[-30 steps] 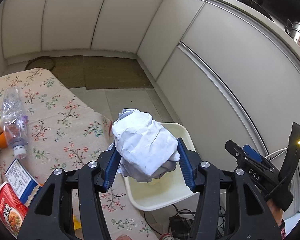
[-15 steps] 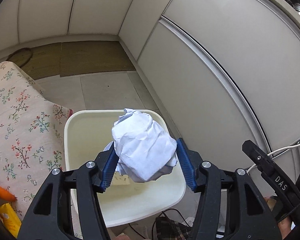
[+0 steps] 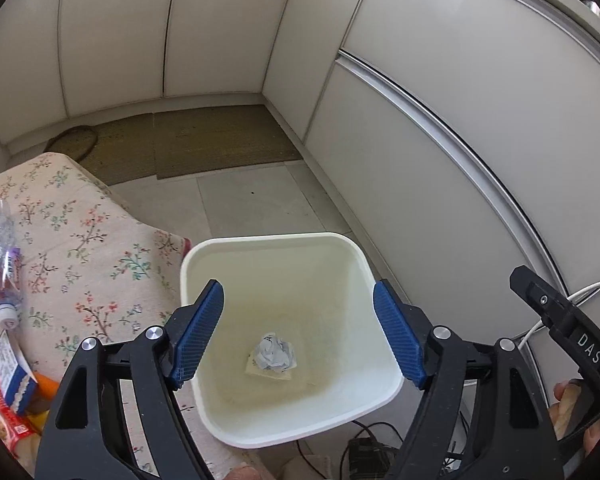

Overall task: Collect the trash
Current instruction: 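Carry both items over the white bin and open both grippers to drop them, then move both tools back over the table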

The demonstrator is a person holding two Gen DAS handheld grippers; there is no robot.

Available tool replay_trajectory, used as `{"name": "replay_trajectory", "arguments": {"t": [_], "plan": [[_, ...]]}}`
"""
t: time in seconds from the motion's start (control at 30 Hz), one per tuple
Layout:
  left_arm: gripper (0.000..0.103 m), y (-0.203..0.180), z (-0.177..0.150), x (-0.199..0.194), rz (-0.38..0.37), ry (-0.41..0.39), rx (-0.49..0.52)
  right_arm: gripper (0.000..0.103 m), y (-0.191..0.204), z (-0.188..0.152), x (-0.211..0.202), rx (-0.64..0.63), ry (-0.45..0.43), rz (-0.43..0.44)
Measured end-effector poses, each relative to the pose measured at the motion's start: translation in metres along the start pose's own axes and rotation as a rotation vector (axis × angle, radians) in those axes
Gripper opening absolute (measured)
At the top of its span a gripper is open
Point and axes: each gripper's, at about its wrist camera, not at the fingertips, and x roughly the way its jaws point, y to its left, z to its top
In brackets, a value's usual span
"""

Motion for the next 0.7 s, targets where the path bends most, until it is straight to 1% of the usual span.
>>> {"name": "replay_trajectory", "arguments": {"t": [0.13,0.23,0.3,0.33,0.4,0.43,0.6,0.7], "plan": [[0.078,0.017,-0.004,-0.021,0.073,-0.037,0.004,0.089,0.023,-0.007,-0.007,-0.049,-0.004,0.022],[0.082,0.032,-0.006,-0.035,0.128,-0.049,0.008,0.089,0.044,-0.014,-0.013,-0.090,-0.008,0.045],[0.085,0.043,-0.009,-0.044,0.159,-0.051,-0.001,0.092,0.058,-0.018,-0.018,-0.112,-0.012,0.062],[0.085,0.051,-0.011,-0.050,0.172,-0.051,-0.008,0.092,0.067,-0.020,-0.020,-0.128,-0.016,0.074],[0.090,0.066,-0.015,-0.062,0.203,-0.052,-0.016,0.093,0.084,-0.024,-0.023,-0.155,-0.022,0.094],[0.091,0.071,-0.015,-0.065,0.223,-0.054,-0.018,0.094,0.093,-0.026,-0.025,-0.168,-0.024,0.104],[0.093,0.112,-0.026,-0.087,0.296,-0.060,-0.048,0.094,0.130,-0.036,-0.026,-0.235,-0.016,0.151],[0.093,0.144,-0.033,-0.095,0.334,-0.049,-0.102,0.094,0.156,-0.045,-0.028,-0.285,-0.013,0.172]]}}
